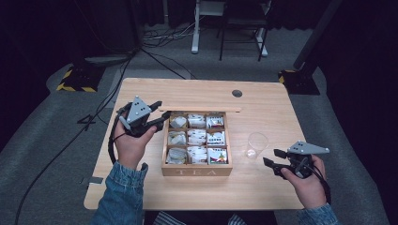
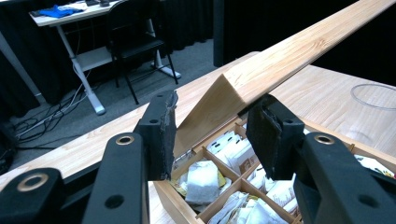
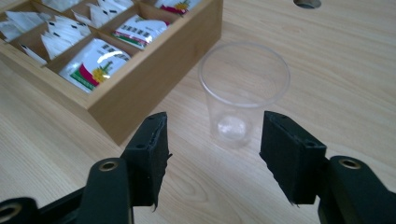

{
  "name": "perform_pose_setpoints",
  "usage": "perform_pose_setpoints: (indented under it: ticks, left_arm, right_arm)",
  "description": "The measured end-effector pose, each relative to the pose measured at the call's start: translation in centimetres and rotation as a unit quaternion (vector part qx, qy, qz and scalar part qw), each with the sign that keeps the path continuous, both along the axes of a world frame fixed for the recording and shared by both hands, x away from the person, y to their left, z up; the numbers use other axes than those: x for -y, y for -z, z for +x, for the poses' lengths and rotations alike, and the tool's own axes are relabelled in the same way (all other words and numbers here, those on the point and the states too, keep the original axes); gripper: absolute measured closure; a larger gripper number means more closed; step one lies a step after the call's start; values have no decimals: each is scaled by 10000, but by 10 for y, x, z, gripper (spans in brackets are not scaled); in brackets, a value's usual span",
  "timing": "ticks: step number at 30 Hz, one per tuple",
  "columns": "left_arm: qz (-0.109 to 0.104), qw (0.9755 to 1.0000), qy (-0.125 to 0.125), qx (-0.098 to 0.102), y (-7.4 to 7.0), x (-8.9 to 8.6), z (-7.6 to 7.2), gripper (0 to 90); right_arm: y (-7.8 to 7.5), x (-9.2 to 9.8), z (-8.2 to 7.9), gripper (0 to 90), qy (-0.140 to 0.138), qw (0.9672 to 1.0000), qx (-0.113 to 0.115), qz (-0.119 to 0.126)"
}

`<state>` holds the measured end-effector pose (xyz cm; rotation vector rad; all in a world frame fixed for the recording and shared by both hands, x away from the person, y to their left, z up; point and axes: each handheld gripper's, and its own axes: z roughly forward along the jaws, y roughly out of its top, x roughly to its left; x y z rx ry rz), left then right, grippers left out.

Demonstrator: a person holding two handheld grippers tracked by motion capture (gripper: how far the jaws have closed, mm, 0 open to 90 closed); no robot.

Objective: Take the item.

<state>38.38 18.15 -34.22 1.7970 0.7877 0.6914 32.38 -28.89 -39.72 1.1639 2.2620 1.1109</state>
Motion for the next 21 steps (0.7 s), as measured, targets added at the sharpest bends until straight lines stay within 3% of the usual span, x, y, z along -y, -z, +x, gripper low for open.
perform_pose_setpoints:
  ticks: [8,11,15,18,21]
  left_arm:
    - [76,10000,-17,28,0,1,-1,533]
    - [75,10000,-8,27,0,1,-1,532]
    - [60,10000,5,20,0,1,-1,531]
    - [42,10000,10,3,1,1,-1,529]
    - [53,10000,11,1,1,1,-1,529]
  right_arm:
    - [-16,-23,7,405,-239,9996,62,116]
    - [-16,-35,11,353,-325,9991,-92,241]
    - [-16,-52,15,334,-436,9988,-12,228]
    - [-17,-63,18,338,-370,9988,9,317]
    - [-19,-73,21,346,-531,9983,29,250]
